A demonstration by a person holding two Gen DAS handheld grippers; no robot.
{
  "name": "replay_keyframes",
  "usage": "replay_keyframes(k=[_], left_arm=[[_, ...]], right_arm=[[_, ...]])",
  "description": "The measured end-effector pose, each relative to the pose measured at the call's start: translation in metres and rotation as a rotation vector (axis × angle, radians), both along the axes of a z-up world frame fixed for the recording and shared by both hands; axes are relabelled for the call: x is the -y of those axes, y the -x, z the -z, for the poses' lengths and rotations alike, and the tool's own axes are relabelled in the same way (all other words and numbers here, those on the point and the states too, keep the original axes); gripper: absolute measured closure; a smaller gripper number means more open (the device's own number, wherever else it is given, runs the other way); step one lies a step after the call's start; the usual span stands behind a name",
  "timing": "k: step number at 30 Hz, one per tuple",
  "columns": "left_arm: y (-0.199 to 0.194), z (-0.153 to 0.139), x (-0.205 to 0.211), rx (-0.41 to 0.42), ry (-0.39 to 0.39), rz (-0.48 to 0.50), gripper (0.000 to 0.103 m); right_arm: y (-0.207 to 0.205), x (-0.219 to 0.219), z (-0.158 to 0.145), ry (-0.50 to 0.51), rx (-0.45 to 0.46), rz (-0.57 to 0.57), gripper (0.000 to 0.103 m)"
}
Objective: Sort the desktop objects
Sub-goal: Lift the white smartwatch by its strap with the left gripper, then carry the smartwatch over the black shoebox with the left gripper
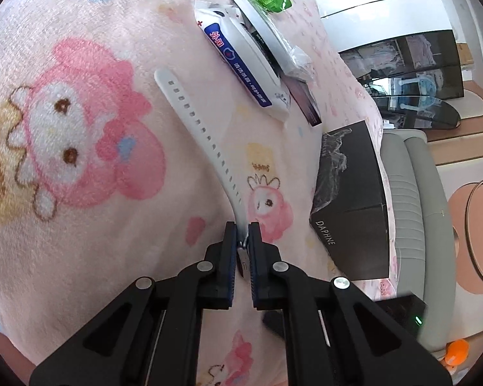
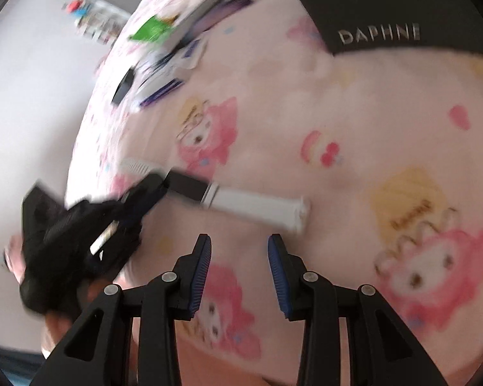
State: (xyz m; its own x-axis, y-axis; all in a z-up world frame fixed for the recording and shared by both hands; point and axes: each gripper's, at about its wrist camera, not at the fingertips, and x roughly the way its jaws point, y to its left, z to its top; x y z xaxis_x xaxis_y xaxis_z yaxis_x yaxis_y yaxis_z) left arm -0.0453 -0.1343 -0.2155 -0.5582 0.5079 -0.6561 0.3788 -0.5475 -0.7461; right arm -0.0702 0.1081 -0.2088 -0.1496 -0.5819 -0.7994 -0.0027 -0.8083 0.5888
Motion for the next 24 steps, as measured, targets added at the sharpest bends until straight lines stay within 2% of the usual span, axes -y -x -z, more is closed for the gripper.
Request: replay_keyframes(k=[2, 7, 10, 14, 19, 21, 23, 24], left_arm=[[-0.003, 0.001, -0.001, 0.001, -0.004, -0.003, 0.098], [-0.006, 0.005, -0.001, 0.008, 0.005, 0.014, 0.097], [-0.004, 0.003, -0.002, 0.008, 0.042, 0.04, 0.093], [-0.003, -0.003, 0.011, -0.006, 0.126, 0.017, 0.091], [0.004, 0.002, 0.023, -0.001, 0.118, -0.003, 0.09], [0.003, -0.002, 0.016, -0.014, 0.165, 0.016, 0.09], [0.002, -0.008, 0.01, -0.027, 0.209, 0.037, 0.095], [0.003, -0.011, 0.006, -0.034, 0.227, 0.048, 0.097]], right_arm=[[0.006, -0.008, 0.008, 0.05, 0.01, 0.082, 0.071], [0.009, -0.011, 0.004, 0.053, -0.039, 0.135, 0.07], [0.008, -0.004, -0.002, 0.015, -0.086, 0.118, 0.071], [0.004, 0.0, -0.008, -0.053, -0.147, 0.105, 0.073], [0.007, -0.008, -0.002, -0.073, -0.168, 0.123, 0.073], [0.011, -0.003, 0.0, -0.084, -0.189, 0.116, 0.074], [0.013, 0.001, -0.003, -0.095, -0.211, 0.093, 0.09], [0.012, 0.002, -0.008, -0.099, -0.234, 0.085, 0.092]])
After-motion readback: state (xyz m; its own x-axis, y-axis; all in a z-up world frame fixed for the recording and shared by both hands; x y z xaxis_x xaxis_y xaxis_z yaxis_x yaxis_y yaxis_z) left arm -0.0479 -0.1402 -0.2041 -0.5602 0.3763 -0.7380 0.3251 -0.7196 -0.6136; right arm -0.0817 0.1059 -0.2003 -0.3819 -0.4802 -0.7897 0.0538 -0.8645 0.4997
